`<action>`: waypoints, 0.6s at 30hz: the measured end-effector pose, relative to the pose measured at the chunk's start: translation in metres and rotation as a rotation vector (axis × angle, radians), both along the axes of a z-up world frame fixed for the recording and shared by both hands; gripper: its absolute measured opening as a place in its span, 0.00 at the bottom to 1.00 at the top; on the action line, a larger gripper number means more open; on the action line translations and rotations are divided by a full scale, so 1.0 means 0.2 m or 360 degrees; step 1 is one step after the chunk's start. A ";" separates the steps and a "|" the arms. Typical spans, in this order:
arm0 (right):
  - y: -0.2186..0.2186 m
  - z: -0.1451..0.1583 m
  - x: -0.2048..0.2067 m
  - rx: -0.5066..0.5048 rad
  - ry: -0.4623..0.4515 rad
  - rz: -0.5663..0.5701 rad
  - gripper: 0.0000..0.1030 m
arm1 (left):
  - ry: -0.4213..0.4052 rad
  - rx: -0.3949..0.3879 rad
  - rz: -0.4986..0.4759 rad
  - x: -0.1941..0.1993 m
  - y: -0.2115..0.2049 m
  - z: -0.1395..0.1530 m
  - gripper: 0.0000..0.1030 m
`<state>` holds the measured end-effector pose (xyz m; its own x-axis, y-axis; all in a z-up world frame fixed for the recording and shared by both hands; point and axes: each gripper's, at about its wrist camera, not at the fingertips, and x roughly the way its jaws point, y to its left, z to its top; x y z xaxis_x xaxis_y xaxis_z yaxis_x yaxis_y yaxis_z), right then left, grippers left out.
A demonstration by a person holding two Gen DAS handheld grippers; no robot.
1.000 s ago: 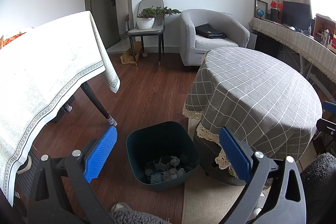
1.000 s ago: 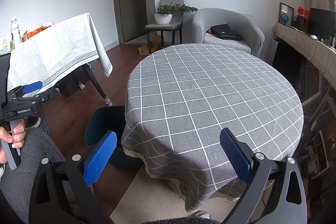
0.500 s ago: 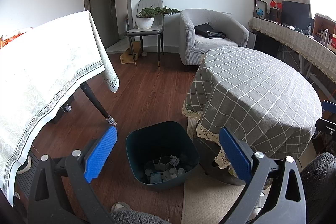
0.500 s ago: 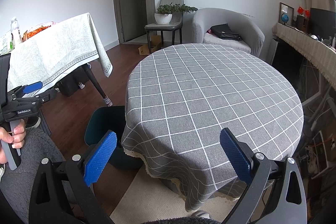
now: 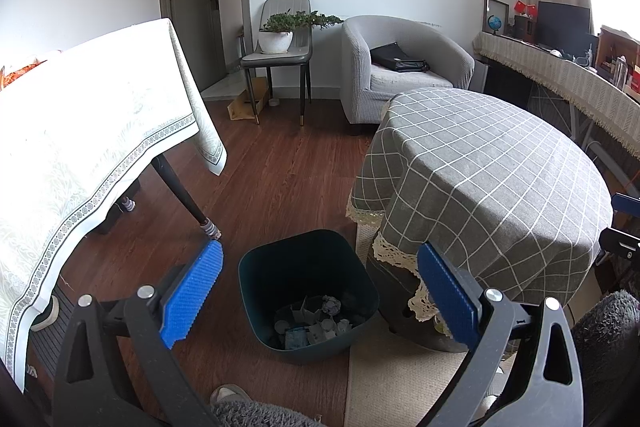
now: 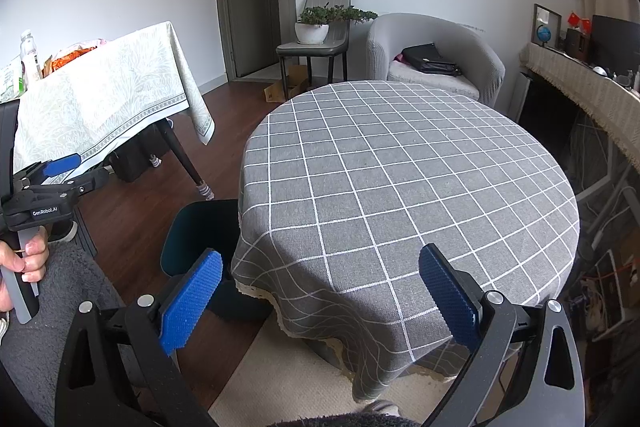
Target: Collect trash
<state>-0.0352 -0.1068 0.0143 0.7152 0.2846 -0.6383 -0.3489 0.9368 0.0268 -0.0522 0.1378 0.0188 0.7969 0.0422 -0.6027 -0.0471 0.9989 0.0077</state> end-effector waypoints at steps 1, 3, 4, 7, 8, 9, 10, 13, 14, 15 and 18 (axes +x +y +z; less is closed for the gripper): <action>0.00 0.00 0.00 -0.0001 0.0002 0.0001 0.97 | 0.0000 0.0000 -0.0001 0.00 0.00 0.00 0.97; 0.01 -0.01 0.00 -0.0004 0.0004 0.0002 0.97 | 0.0000 0.0000 -0.0003 0.00 0.00 0.00 0.97; 0.01 -0.01 0.01 -0.0005 0.0005 0.0003 0.97 | 0.0000 0.0001 -0.0004 0.00 0.00 0.00 0.97; 0.01 -0.01 0.00 -0.0004 0.0006 0.0003 0.97 | 0.0001 -0.0002 -0.0003 0.00 0.00 0.00 0.97; 0.01 -0.01 0.00 -0.0004 0.0005 0.0003 0.97 | 0.0002 -0.0004 -0.0005 0.00 0.00 -0.01 0.97; 0.01 -0.01 0.00 -0.0005 0.0006 0.0003 0.97 | 0.0004 -0.0004 -0.0007 0.00 0.00 -0.01 0.97; 0.01 -0.01 0.00 -0.0005 0.0006 0.0003 0.97 | 0.0004 -0.0004 -0.0008 -0.01 0.00 -0.01 0.97; 0.01 -0.01 0.01 -0.0009 0.0012 0.0007 0.97 | 0.0005 -0.0005 -0.0009 0.00 0.00 -0.01 0.97; 0.01 -0.01 0.01 -0.0010 0.0014 0.0008 0.97 | 0.0006 -0.0006 -0.0009 0.00 0.00 -0.01 0.97; 0.01 -0.02 0.01 -0.0011 0.0015 0.0009 0.97 | 0.0006 -0.0010 -0.0009 0.00 0.00 -0.01 0.97; 0.01 -0.02 0.01 -0.0012 0.0016 0.0009 0.97 | 0.0017 -0.0026 -0.0032 0.00 0.00 -0.02 0.97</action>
